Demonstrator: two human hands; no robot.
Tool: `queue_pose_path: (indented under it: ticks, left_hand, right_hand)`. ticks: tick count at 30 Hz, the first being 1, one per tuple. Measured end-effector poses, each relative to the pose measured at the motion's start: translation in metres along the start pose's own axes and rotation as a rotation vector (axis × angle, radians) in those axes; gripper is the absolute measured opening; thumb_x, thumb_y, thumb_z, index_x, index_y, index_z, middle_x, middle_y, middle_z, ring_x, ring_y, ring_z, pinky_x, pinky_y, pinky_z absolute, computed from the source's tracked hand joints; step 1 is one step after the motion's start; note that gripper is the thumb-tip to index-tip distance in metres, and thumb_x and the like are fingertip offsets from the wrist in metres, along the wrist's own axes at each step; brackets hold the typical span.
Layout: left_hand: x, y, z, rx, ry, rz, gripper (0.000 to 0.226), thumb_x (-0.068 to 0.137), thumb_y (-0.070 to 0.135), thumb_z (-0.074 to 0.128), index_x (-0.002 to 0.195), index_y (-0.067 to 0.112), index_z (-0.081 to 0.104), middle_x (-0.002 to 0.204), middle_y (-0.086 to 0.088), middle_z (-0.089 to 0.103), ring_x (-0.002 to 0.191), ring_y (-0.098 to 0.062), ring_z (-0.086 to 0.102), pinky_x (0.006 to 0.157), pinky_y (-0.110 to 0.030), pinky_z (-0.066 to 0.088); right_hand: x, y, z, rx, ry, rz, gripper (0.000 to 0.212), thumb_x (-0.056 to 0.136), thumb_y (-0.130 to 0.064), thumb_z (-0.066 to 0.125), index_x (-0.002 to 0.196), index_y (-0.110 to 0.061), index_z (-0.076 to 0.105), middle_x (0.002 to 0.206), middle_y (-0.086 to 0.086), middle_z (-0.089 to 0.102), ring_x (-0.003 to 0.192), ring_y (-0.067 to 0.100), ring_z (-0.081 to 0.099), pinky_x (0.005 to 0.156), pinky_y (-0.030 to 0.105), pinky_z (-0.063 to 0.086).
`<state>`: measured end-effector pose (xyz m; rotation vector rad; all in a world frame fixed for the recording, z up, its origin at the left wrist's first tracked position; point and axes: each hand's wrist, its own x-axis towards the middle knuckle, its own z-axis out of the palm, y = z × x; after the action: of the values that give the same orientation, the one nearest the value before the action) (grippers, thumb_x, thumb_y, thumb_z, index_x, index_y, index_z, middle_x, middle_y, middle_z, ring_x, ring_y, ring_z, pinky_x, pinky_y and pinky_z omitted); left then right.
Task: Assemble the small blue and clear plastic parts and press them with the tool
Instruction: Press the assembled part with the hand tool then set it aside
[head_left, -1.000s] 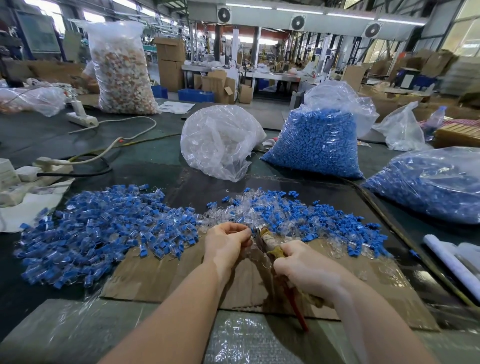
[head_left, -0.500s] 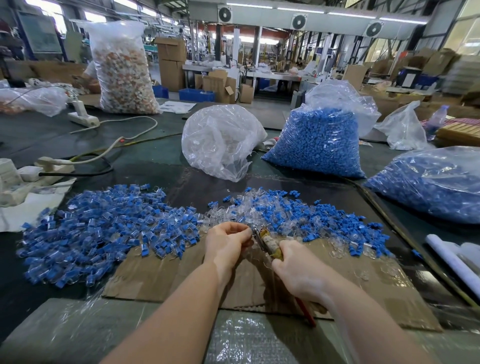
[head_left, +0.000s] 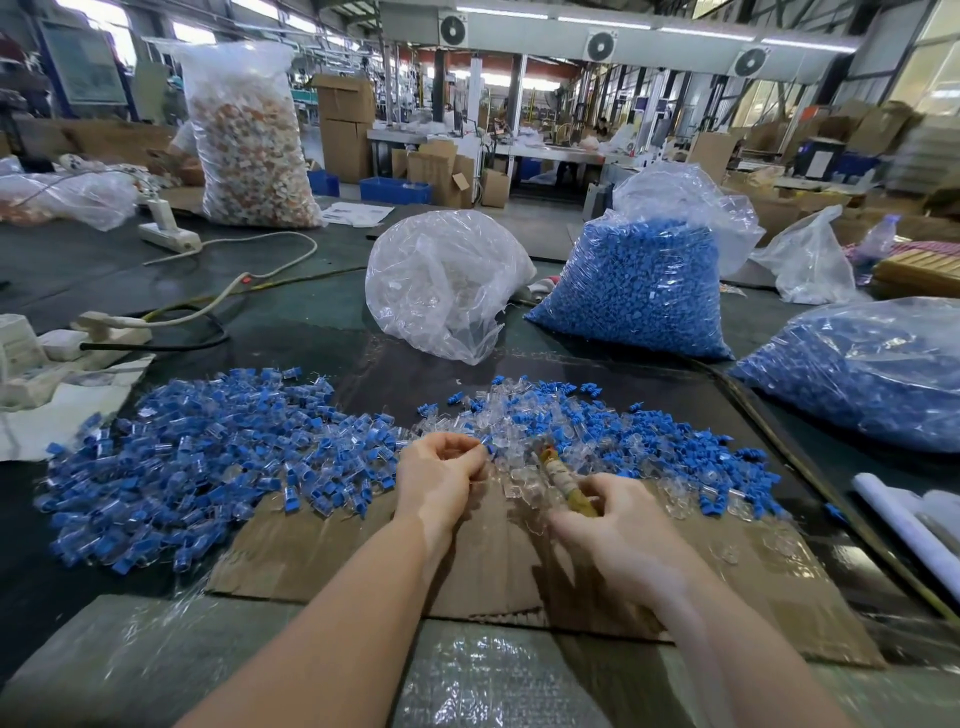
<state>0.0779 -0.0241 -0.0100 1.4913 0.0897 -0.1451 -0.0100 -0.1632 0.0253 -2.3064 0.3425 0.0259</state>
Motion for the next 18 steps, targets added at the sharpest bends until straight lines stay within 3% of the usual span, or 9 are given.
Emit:
queue_pose_path:
  ticks: [3, 5, 7, 11, 14, 18]
  left_hand:
    - [0.01, 0.011, -0.022, 0.451, 0.174, 0.28, 0.009, 0.088, 0.01, 0.061, 0.084, 0.017, 0.064, 0.076, 0.007, 0.062, 0.064, -0.004, 0.055, 0.05, -0.007, 0.043]
    - [0.019, 0.018, -0.041, 0.682, 0.293, 0.381, 0.012, 0.09, 0.012, 0.058, 0.095, 0.015, 0.068, 0.09, 0.003, 0.063, 0.076, -0.008, 0.055, 0.06, -0.01, 0.04]
    - [0.029, 0.019, -0.06, 0.843, 0.37, 0.409, 0.018, 0.092, 0.012, 0.055, 0.103, 0.013, 0.069, 0.104, -0.005, 0.062, 0.09, -0.017, 0.053, 0.073, -0.023, 0.041]
    - [0.037, 0.014, -0.077, 1.035, 0.392, 0.381, 0.02, 0.092, 0.015, 0.056, 0.106, 0.014, 0.07, 0.106, -0.008, 0.06, 0.102, -0.026, 0.048, 0.088, -0.04, 0.044]
    - [0.034, 0.009, -0.072, 1.153, 0.411, 0.395, 0.02, 0.092, 0.024, 0.056, 0.109, 0.024, 0.068, 0.109, -0.001, 0.055, 0.107, -0.024, 0.04, 0.09, -0.037, 0.034]
    - [0.03, 0.005, -0.059, 1.23, 0.298, 0.477, 0.018, 0.089, 0.03, 0.059, 0.104, 0.03, 0.068, 0.109, 0.007, 0.051, 0.108, -0.017, 0.036, 0.091, -0.034, 0.026]
  right_hand:
    - [0.002, 0.016, -0.007, -0.206, 0.132, 0.003, 0.021, 0.087, -0.038, 0.061, 0.093, -0.02, 0.053, 0.093, 0.0, 0.059, 0.079, 0.015, 0.058, 0.069, 0.028, 0.05]
    - [0.002, 0.027, -0.012, -0.338, 0.217, 0.022, 0.028, 0.086, -0.045, 0.061, 0.098, -0.021, 0.053, 0.098, 0.0, 0.056, 0.088, 0.015, 0.055, 0.078, 0.031, 0.048]
    - [0.001, 0.037, -0.014, -0.44, 0.265, 0.051, 0.038, 0.085, -0.05, 0.06, 0.108, -0.022, 0.052, 0.102, -0.001, 0.052, 0.097, 0.014, 0.053, 0.087, 0.03, 0.047]
    - [0.0, 0.051, -0.013, -0.571, 0.33, 0.08, 0.052, 0.084, -0.057, 0.056, 0.12, -0.021, 0.049, 0.113, -0.001, 0.053, 0.107, 0.015, 0.05, 0.093, 0.027, 0.042]
    - [-0.002, 0.055, -0.009, -0.656, 0.333, 0.09, 0.056, 0.083, -0.063, 0.051, 0.123, -0.023, 0.047, 0.116, -0.001, 0.052, 0.109, 0.016, 0.048, 0.093, 0.027, 0.04]
    - [-0.003, 0.056, -0.005, -0.696, 0.32, 0.109, 0.061, 0.083, -0.066, 0.047, 0.127, -0.024, 0.044, 0.122, -0.001, 0.05, 0.115, 0.015, 0.046, 0.096, 0.027, 0.039]
